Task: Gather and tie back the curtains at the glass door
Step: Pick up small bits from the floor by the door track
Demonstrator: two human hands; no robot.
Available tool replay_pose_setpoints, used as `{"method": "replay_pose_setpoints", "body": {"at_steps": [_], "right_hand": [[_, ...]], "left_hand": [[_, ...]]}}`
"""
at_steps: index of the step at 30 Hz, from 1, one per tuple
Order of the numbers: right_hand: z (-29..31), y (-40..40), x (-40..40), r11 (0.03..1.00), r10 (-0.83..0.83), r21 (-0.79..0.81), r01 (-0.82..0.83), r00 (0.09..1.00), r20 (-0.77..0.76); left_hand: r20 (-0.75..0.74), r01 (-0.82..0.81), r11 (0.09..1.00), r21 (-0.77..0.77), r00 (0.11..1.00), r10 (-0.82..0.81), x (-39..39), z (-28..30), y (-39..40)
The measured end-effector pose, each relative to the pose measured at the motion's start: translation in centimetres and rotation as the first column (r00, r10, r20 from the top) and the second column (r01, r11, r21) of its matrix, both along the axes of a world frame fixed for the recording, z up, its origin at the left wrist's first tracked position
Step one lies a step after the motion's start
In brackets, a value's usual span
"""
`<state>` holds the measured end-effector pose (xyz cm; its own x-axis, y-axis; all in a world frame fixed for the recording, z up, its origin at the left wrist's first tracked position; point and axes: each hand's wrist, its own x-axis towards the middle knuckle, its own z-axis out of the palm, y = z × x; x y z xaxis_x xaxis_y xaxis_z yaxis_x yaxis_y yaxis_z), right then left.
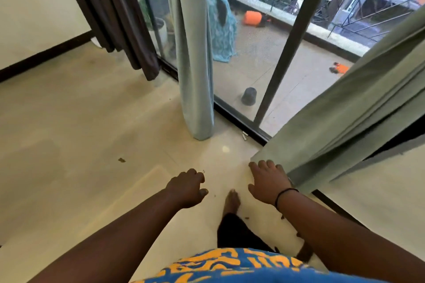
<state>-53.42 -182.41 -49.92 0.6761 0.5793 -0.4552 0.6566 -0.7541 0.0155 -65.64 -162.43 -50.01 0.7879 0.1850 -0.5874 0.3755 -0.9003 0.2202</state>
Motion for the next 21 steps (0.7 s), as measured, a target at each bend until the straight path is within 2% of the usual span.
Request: {"method": "replay_pose_setpoints", "body": {"at_steps": [3, 10, 16, 19, 21], "right_hand": [[-1.5, 1.2, 3.9, 1.000, -0.017, 0.001, 0.017, 0.999, -0.032], [-4.2, 4.2, 18.7, 0.998, -0.051, -0.051, 0.046, 0.995, -0.091], [-5.4, 5.4, 29.7, 0.991, -0.115, -0.086, 0.105, 0.987, -0.113], [-6.1, 6.0, 32.6, 0.970, -0.234, -0.106, 0.220, 0.962, -0.142], [-7.2, 6.3, 33.9, 0.952, -0.299, -0.118, 0.283, 0.941, -0.160]], "left_hand": [[-0.037, 0.015, 1.000, -0.010, 0.999, -0.015, 4.3, -1.3, 1.5], [-0.141, 0.106, 0.994, 0.001, 0.984, -0.105, 20.2, -3.4, 5.9], [-0.114, 0.169, 0.985, -0.021, 0.979, -0.170, 32.1, -4.1, 7.9], [-0.107, 0.134, 0.987, -0.084, 0.984, -0.143, 35.6, -5.5, 8.7], [-0.133, 0.172, 0.979, -0.106, 0.974, -0.185, 37.6, -7.0, 9.0]]}}
